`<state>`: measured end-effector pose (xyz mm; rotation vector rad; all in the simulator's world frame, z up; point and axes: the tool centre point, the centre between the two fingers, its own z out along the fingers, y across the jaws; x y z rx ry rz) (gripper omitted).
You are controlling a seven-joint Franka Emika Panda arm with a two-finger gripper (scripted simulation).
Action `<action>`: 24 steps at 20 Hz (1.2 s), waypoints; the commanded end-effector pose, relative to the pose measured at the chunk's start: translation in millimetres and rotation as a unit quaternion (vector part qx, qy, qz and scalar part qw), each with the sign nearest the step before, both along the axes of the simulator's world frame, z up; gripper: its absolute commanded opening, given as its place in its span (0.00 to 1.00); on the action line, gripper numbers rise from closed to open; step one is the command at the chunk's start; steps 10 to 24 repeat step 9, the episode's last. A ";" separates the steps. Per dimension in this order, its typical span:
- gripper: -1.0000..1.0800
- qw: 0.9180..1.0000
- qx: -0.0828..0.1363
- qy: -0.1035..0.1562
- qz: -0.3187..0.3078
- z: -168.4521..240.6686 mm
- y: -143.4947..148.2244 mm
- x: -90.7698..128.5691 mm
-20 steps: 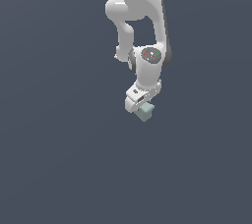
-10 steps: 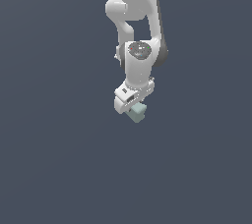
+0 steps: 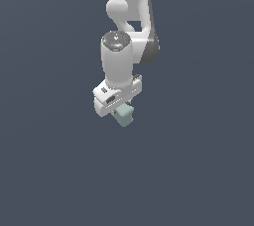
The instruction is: Pick up the object and move it to a goal position.
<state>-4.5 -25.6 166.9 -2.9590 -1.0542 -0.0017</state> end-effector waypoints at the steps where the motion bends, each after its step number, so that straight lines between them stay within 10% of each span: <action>1: 0.00 1.000 0.000 0.000 0.001 8.2 -10.0 6.9; 24: 0.00 1.000 0.000 0.000 0.001 16.6 -21.2 15.5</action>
